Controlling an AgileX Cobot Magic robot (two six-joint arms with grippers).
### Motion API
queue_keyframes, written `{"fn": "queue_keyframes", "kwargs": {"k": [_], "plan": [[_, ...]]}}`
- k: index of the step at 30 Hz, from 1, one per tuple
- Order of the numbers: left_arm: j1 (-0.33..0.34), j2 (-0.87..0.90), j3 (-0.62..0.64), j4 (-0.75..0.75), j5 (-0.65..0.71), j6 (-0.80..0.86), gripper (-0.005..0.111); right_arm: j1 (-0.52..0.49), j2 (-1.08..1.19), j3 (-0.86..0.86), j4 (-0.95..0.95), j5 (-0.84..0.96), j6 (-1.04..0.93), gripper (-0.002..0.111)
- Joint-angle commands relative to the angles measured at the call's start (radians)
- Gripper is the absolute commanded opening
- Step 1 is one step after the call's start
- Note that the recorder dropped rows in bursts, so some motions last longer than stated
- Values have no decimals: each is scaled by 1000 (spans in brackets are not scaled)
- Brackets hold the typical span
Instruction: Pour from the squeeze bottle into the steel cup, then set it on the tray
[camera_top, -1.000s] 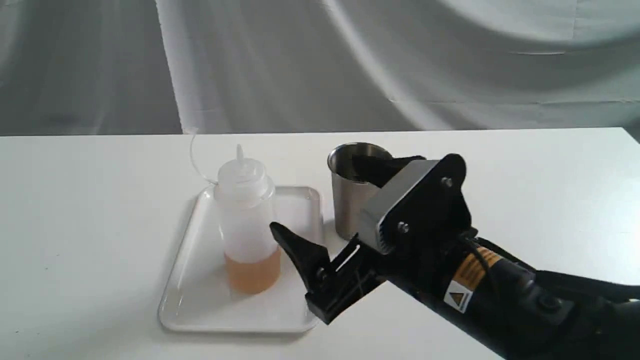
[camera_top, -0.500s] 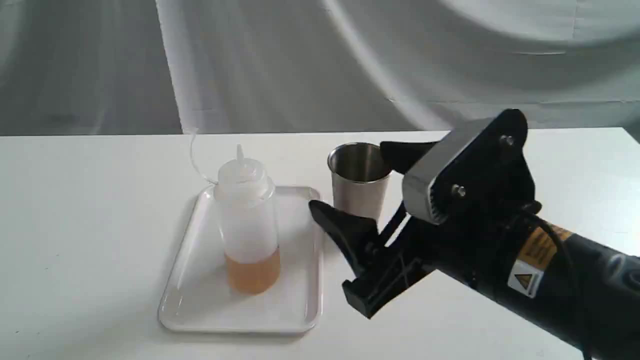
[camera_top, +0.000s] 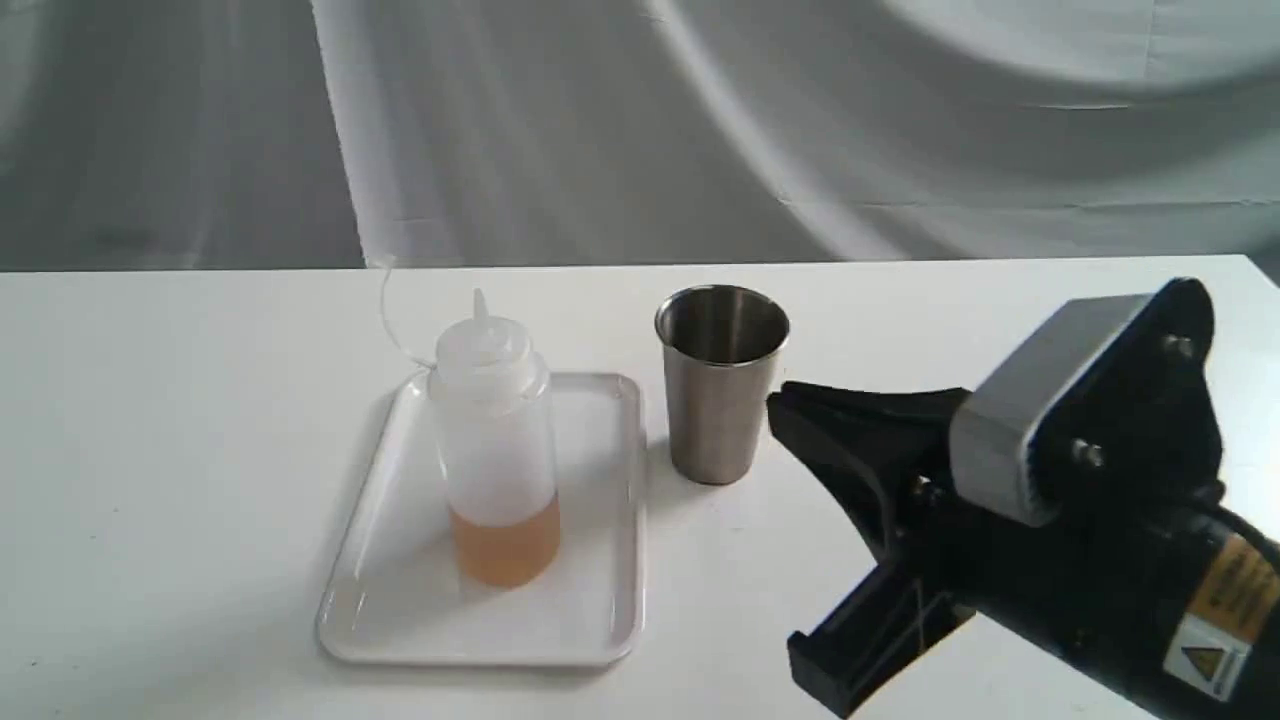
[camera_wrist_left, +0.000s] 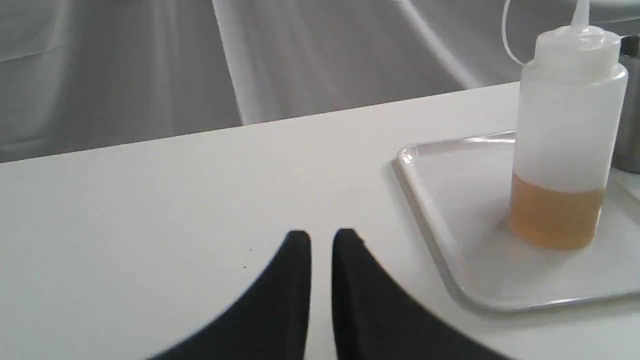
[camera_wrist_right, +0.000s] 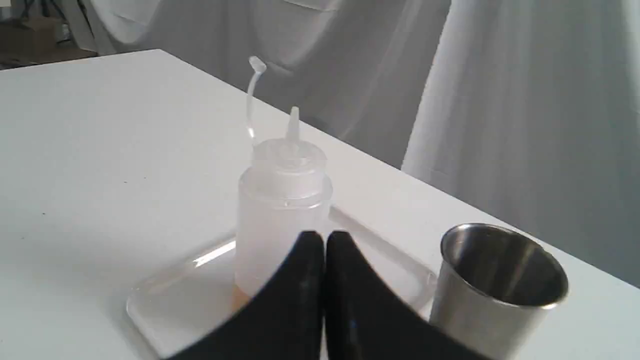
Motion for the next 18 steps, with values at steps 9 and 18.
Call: {"fn": "queue_keyframes", "kwargs": {"k": [9, 18], "plan": [[-6, -5, 4, 0, -8, -2, 8, -11, -103, 53, 74, 87, 7, 0], [-6, -5, 4, 0, -8, -2, 8, -11, -127, 186, 187, 86, 7, 0]]}}
